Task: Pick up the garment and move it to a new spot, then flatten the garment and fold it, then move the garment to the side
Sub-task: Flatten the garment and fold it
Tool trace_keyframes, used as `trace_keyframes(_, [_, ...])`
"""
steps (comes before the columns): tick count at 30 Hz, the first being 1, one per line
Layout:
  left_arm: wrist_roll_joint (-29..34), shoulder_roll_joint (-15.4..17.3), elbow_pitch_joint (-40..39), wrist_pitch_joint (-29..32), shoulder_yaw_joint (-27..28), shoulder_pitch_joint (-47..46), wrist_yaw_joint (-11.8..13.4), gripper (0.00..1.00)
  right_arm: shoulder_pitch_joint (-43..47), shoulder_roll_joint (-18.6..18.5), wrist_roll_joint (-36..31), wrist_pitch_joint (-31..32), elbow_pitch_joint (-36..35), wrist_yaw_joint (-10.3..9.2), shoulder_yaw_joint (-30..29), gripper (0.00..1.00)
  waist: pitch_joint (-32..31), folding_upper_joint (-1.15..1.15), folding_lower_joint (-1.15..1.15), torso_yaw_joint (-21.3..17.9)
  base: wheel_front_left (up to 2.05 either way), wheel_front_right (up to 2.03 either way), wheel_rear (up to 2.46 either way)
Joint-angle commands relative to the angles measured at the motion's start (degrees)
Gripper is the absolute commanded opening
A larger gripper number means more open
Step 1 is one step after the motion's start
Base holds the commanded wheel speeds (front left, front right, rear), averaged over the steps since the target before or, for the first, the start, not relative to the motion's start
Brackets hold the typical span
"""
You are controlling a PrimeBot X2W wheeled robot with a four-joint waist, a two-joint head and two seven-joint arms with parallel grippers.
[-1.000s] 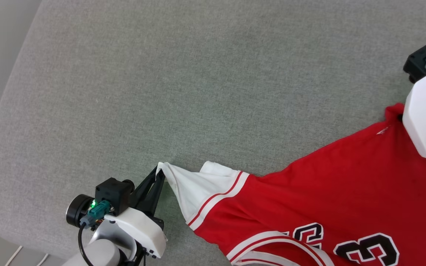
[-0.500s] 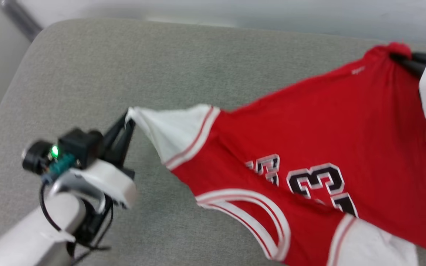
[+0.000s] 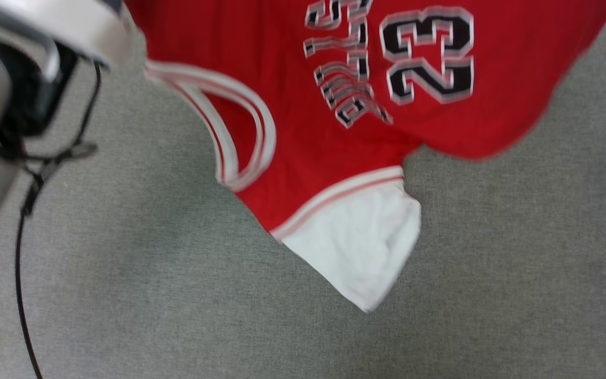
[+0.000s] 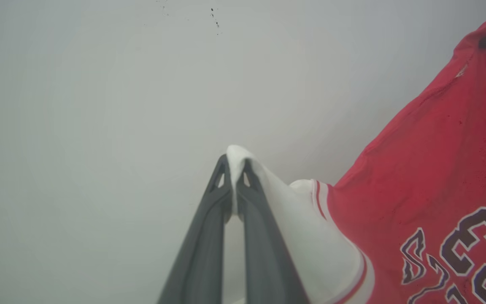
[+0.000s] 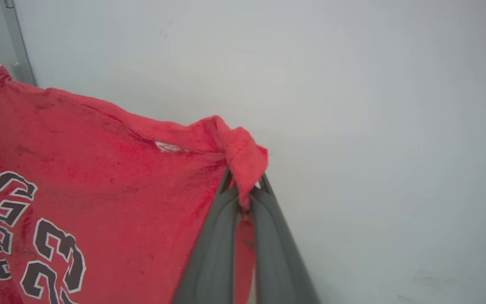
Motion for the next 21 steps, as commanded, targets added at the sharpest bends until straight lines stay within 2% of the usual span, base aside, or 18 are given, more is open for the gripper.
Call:
trace_keyframes(1, [0.61, -0.80, 1.86, 0.84, 0.62, -5.26, -1.27, 0.00, -3.79, 2.14, -1.85, -0.67, 1.49, -0.03, -1.27, 0.00, 2.93, 0.00, -0.01, -0.49, 0.00, 0.00, 0.00])
trace_keyframes(7, [2.32, -3.93, 10.86, 2.66, 1.21, -21.24, -5.49, 0.00, -15.20, 6.36, -8.01, -1.51, 7.55, -0.03, -3.09, 0.00, 7.39, 0.00, -0.01, -0.50, 0.00, 0.00, 0.00])
trace_keyframes(10, [3.36, -4.35, 13.80, 2.72, 1.50, -26.84, -6.75, 0.00, -19.29, 6.95, -9.85, -1.83, 9.44, -0.03, -3.08, 0.00, 8.69, 0.00, -0.01, -0.52, 0.00, 0.00, 0.00])
trace_keyframes(14, [4.07, -6.65, 20.19, 1.71, 2.14, -35.97, -8.97, 0.00, -27.06, 8.23, -12.82, -3.48, 14.26, -0.03, -3.43, 0.00, 10.40, 0.00, -0.01, -0.49, 0.00, 0.00, 0.00])
trace_keyframes(18, [5.41, -8.07, 25.31, 0.18, 1.85, -42.64, -10.76, 0.00, -32.34, 9.70, -14.33, -5.77, 18.94, -0.03, -2.70, 0.00, 11.08, 0.00, -0.01, -0.79, 0.00, 0.00, 0.00])
trace_keyframes(21, [5.65, -9.11, 28.88, -0.59, 0.97, -44.24, -11.89, 0.00, -33.58, 10.46, -14.10, -7.67, 22.35, -0.03, -1.38, 0.00, 11.41, 0.00, -0.01, -1.06, 0.00, 0.00, 0.00])
